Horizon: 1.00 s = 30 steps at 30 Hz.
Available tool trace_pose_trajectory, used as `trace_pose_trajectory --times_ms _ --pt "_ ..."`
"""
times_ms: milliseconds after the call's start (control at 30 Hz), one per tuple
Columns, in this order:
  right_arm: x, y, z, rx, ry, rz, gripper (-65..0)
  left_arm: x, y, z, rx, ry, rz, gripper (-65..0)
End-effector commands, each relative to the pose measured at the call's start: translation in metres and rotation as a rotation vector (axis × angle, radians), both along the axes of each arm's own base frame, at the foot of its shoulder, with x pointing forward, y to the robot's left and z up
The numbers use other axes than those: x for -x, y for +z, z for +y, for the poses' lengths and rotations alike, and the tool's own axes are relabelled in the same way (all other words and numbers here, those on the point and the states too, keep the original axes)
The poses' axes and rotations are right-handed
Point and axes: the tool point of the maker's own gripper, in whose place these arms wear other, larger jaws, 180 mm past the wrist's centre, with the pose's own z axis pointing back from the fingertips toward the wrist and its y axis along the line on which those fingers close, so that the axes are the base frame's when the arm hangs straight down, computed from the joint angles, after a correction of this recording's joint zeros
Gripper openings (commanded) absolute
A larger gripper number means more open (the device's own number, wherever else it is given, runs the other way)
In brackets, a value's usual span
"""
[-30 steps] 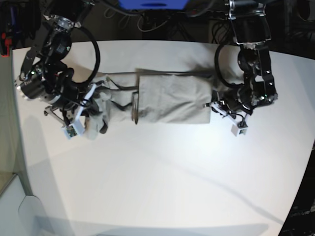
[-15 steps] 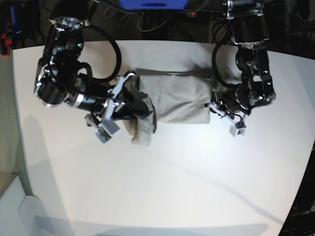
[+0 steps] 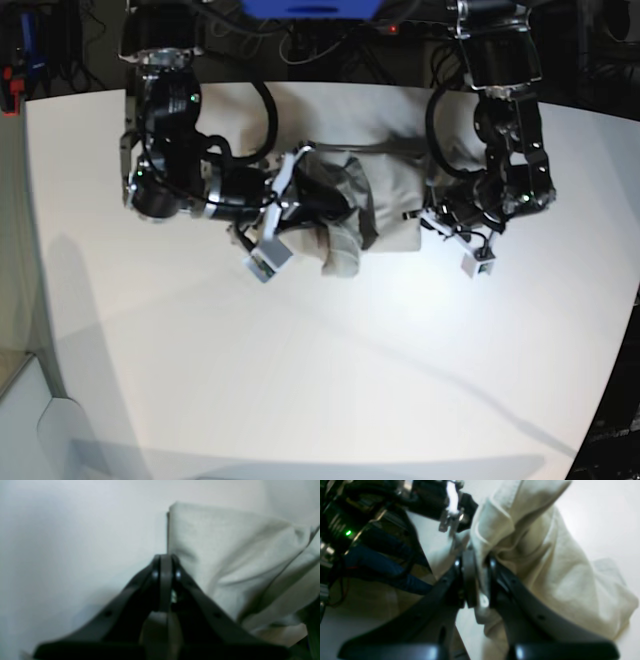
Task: Layout the t-shirt on the table in an organized manner, then fold the t-shirt properly
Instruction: 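Fold the held shirt end with the right gripper over the folded stack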
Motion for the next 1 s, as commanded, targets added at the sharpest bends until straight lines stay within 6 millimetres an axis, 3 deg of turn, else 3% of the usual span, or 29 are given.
trace_pose_trajectory --times_ms 0,233,467,633,733,967 --pt "-0.009 0.019 0.004 -0.053 0.001 -0.054 -65.0 0.004 -0.001 0.003 -0.025 -0.011 0.025 -64.5" --pt "-0.01 0.02 0.006 -0.053 0.006 -0.057 -65.0 0.003 0.0 0.006 -0.031 -0.011 0.02 -64.5" --pt "0.005 0.025 0.034 -0.076 0.098 -0.072 -65.0 -0.004 0.023 0.011 -0.055 -0.017 -0.037 -64.5" --pt "0.01 0.03 0.053 -0.134 0.127 -0.08 -65.0 -0.003 0.037 0.037 -0.066 0.057 -0.046 -64.5" --pt "0.003 0.021 0.055 -0.13 0.13 -0.052 -65.0 0.005 0.04 0.063 -0.099 0.099 -0.036 -64.5" --pt "-0.009 0.012 0.056 -0.121 0.131 -0.019 -65.0 0.024 0.045 0.098 -0.159 0.155 -0.034 -64.5"
